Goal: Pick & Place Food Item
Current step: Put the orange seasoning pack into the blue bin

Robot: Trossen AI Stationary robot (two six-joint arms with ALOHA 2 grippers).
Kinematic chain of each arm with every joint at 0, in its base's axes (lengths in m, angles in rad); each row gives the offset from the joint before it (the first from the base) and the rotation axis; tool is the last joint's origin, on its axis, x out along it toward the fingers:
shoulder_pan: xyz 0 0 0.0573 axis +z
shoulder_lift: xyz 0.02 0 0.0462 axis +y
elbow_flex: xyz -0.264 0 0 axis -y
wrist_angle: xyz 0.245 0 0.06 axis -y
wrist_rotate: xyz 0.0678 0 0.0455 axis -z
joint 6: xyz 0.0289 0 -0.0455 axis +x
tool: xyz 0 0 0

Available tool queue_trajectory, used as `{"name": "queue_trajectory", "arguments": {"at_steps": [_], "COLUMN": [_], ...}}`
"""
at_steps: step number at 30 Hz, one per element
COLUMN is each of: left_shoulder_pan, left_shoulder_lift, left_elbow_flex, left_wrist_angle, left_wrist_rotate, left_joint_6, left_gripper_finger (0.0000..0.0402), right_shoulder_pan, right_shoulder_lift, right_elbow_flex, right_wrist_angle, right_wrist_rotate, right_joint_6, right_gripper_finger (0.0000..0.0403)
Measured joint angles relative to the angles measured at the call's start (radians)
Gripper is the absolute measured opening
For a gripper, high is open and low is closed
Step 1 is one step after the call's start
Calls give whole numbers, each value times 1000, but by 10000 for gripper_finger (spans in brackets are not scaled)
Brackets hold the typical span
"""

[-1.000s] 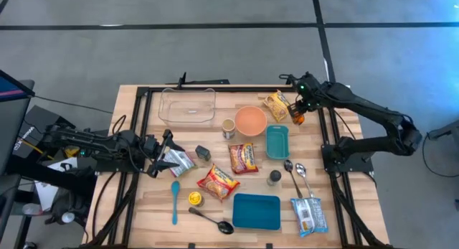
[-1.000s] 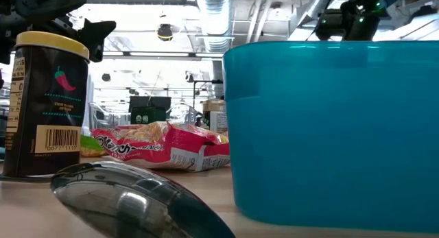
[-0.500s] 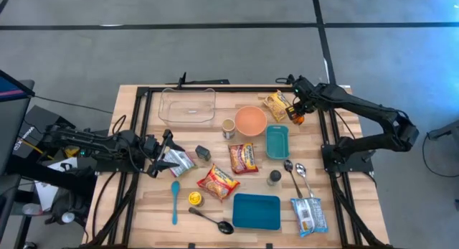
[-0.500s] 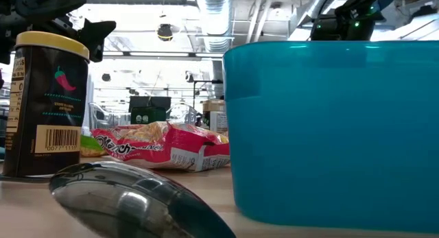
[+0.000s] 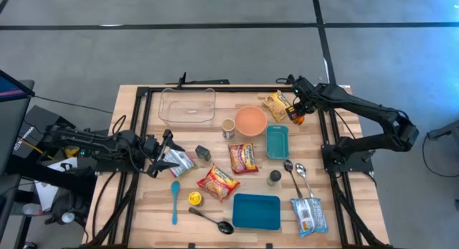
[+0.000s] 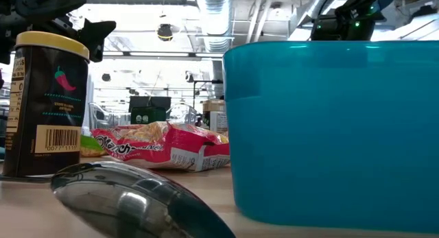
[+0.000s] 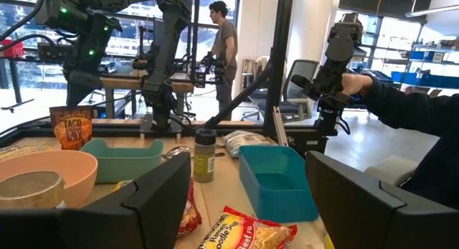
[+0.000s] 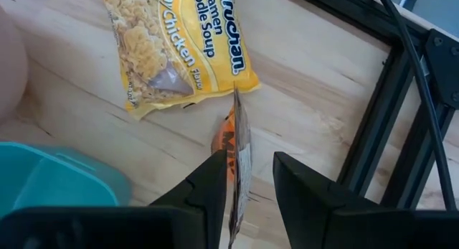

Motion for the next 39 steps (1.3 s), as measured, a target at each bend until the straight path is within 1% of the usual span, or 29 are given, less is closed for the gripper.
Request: {"name": "queue_trajectory", "arguments": {"at_steps": [7,12,15,24,28,39], "left_shoulder_pan": [0,0,0,0,0,0], "left_shoulder_lift": [0,0,0,0,0,0], "left_elbow_flex": [0,0,0,0,0,0], "left_wrist_angle": [0,0,0,0,0,0], "left_wrist_rotate": [0,0,0,0,0,0], "left_joint_6": [0,0,0,0,0,0], "left_gripper_finger": [271,271,271,271,271,271], "right_shoulder_pan": [8,33,29,29,30,30], "right_shoulder_lift": [0,0,0,0,0,0], "right_elbow_flex": [-1,-63,-102,-115,-115,-115], "right_wrist_angle": [-4,36,66,111,119,125], "right_wrist_rotate": [-1,-3,4,14,32,34], "right_joint_6": [16,26,25,18,17,15], "right_gripper_finger": [108,108,108,105,85,8]}}
